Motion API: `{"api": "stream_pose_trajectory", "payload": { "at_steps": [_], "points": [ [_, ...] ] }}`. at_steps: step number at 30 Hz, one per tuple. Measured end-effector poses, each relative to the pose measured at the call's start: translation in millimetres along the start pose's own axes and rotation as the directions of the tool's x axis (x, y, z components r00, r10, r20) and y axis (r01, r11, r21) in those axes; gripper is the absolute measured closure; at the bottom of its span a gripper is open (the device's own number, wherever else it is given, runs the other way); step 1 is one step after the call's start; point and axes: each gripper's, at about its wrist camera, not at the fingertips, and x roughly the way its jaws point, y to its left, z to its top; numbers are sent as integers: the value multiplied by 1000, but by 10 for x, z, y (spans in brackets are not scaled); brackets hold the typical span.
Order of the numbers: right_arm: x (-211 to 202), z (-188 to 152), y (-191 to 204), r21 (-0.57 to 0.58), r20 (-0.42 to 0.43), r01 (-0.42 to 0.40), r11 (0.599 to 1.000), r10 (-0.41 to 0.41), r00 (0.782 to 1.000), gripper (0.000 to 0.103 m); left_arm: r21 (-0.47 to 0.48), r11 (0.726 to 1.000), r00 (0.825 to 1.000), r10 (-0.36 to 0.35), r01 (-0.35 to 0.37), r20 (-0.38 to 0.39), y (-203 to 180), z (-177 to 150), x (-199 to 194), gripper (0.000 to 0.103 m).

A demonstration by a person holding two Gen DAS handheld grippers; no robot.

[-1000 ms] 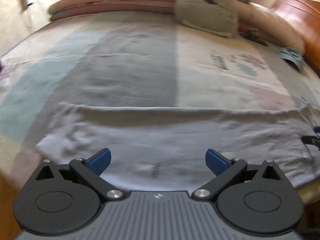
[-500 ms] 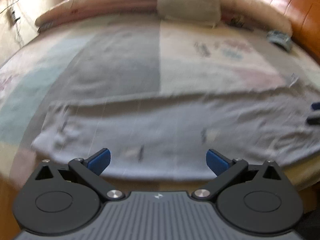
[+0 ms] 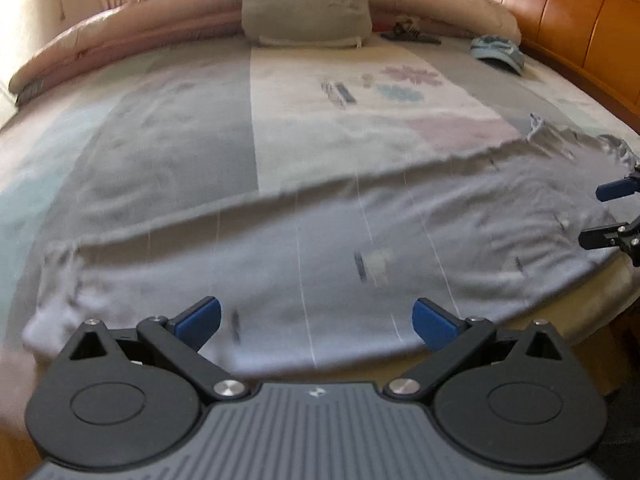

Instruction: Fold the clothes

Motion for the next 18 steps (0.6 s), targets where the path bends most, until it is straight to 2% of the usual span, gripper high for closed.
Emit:
{"api": "stream_pose_trajectory", "payload": {
  "at_steps": [3, 6, 8, 12, 15, 18],
  "points": [
    [34, 122, 143, -1, 22, 0, 1000, 0, 1000, 0, 7, 1000, 1000, -12, 12, 19, 10, 28, 36, 1],
    [141, 108, 315, -22, -32, 0, 1000, -1, 999, 0, 25, 1000, 1000, -12, 12, -2, 4, -94, 47, 1],
    [96, -2, 350, -19, -29, 6, 1000, -7, 1000, 0, 28, 999, 1000, -21, 21, -23, 23, -189, 30, 1],
    [-18, -25, 306, -31, -60, -6, 999, 5, 998, 0, 19, 999, 999, -47, 47, -9, 105, -190, -65, 1],
    [-121, 19, 151, 33, -10, 45, 998, -44, 999, 0, 5, 999, 999, -33, 33, 28, 158, -79, -42, 1],
    [-86, -26, 3, 108, -36, 93, 990, -90, 995, 0, -20, 999, 999, -27, 27, 30, 202, -40, 13, 1]
  ]
}}
